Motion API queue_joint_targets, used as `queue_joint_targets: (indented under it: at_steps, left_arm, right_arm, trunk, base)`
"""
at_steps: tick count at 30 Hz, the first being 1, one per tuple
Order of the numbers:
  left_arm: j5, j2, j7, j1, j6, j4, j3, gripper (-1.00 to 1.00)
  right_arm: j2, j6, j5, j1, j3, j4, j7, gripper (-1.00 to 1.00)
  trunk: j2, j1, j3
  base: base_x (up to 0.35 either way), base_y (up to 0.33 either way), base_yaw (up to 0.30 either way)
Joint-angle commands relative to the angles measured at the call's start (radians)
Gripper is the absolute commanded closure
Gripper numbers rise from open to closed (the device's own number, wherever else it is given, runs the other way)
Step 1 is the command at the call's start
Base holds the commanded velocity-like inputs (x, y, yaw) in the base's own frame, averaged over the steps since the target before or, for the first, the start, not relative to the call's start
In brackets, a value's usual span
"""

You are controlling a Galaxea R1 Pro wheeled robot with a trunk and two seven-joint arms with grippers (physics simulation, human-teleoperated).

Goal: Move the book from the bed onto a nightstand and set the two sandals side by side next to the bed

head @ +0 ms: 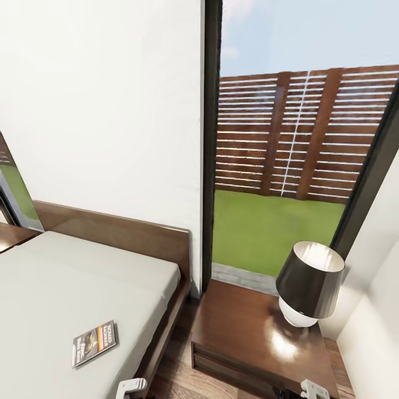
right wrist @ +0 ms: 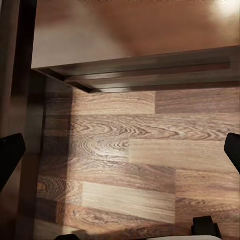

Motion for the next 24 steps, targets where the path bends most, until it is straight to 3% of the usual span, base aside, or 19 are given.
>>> queue_joint_targets:
  at_steps: [1,14,20,22,24]
  left_arm:
    - [-0.011,0.0,-0.003,-0.001,-0.005,0.001,0.008,-1.0]
    - [-0.011,0.0,-0.003,-0.001,-0.005,0.001,0.009,-1.0]
    - [-0.006,0.018,-0.014,-0.005,0.003,-0.022,0.016,-1.0]
    - [-0.001,0.033,-0.025,-0.012,0.037,-0.069,0.017,-1.0]
    - [0.006,0.042,-0.031,-0.018,0.141,-0.171,0.017,-1.0]
  right_arm:
    - [0.0,-0.002,-0.01,-0.001,0.003,0.002,0.004,-1.0]
    - [0.0,-0.002,-0.01,-0.001,0.003,0.0,-0.001,-1.0]
    - [0.0,-0.002,-0.01,-0.001,0.003,0.001,-0.001,-1.0]
    - [0.0,-0.002,-0.01,-0.001,0.003,0.0,-0.001,-1.0]
    - [0.0,-0.002,-0.01,-0.001,0.003,0.0,-0.001,-1.0]
  trunk:
    - [-0.002,0.001,-0.002]
    - [-0.002,0.001,-0.002]
    - [-0.002,0.001,-0.002]
    - [-0.002,0.001,-0.002]
    - [-0.002,0.001,-0.002]
  base:
    - [0.0,0.0,0.0]
    - [0.0,0.0,0.0]
    - [0.0,0.0,0.0]
    - [0.0,0.0,0.0]
    - [0.0,0.0,0.0]
